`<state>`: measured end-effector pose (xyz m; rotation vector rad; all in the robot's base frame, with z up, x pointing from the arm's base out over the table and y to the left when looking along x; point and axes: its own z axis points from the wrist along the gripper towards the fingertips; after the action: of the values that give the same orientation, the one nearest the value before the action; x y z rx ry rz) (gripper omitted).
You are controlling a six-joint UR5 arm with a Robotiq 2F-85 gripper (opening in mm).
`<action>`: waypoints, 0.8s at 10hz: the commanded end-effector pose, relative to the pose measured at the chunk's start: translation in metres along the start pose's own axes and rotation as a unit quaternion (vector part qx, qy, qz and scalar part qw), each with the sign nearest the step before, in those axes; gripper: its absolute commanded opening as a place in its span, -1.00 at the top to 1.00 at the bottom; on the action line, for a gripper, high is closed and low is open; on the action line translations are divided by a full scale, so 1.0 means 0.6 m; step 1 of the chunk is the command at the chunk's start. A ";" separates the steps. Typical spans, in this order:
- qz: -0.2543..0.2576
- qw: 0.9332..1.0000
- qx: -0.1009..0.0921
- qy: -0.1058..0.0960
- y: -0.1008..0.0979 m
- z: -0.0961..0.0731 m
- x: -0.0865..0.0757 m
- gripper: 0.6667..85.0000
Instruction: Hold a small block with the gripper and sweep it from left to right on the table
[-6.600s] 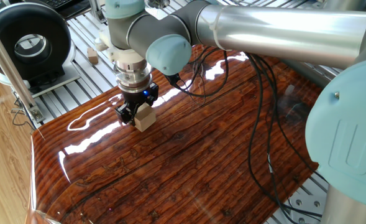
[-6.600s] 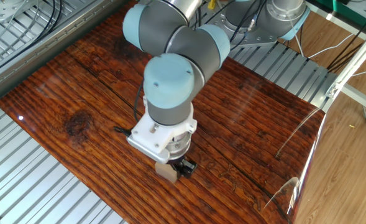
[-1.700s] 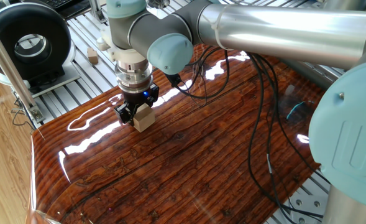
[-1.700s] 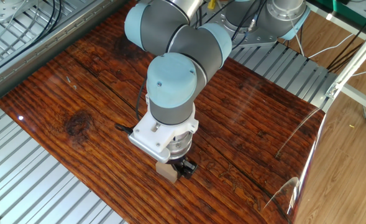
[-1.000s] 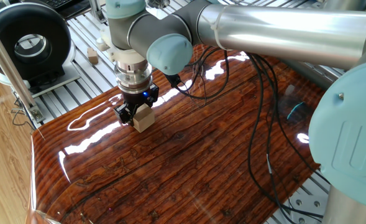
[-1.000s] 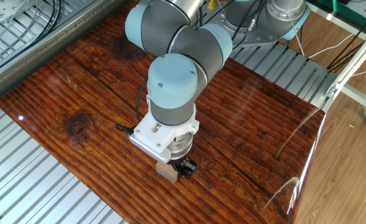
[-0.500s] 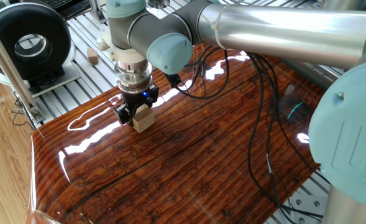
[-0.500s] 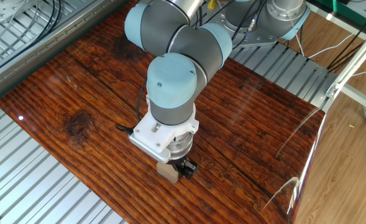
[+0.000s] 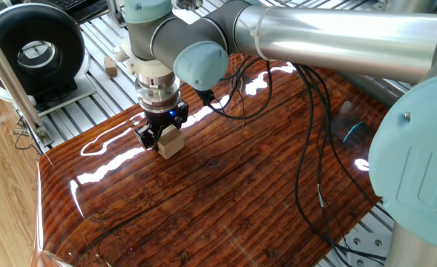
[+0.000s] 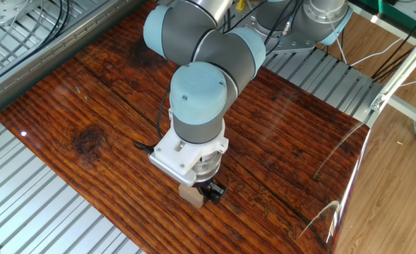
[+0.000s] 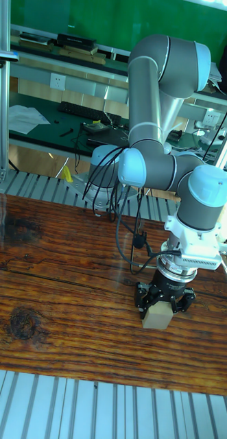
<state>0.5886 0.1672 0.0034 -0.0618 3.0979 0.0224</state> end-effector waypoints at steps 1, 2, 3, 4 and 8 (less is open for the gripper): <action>0.004 1.000 -0.007 0.001 0.003 -0.005 0.000 0.99; 0.005 1.000 -0.007 0.002 0.001 -0.007 0.000 0.99; 0.004 1.000 -0.008 0.004 0.000 -0.008 0.000 0.99; 0.005 1.000 -0.008 0.004 0.002 -0.007 0.000 0.99; 0.008 1.000 -0.004 0.001 0.009 0.000 -0.001 0.99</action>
<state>0.5881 0.1694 0.0040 -0.0545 3.1008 0.0235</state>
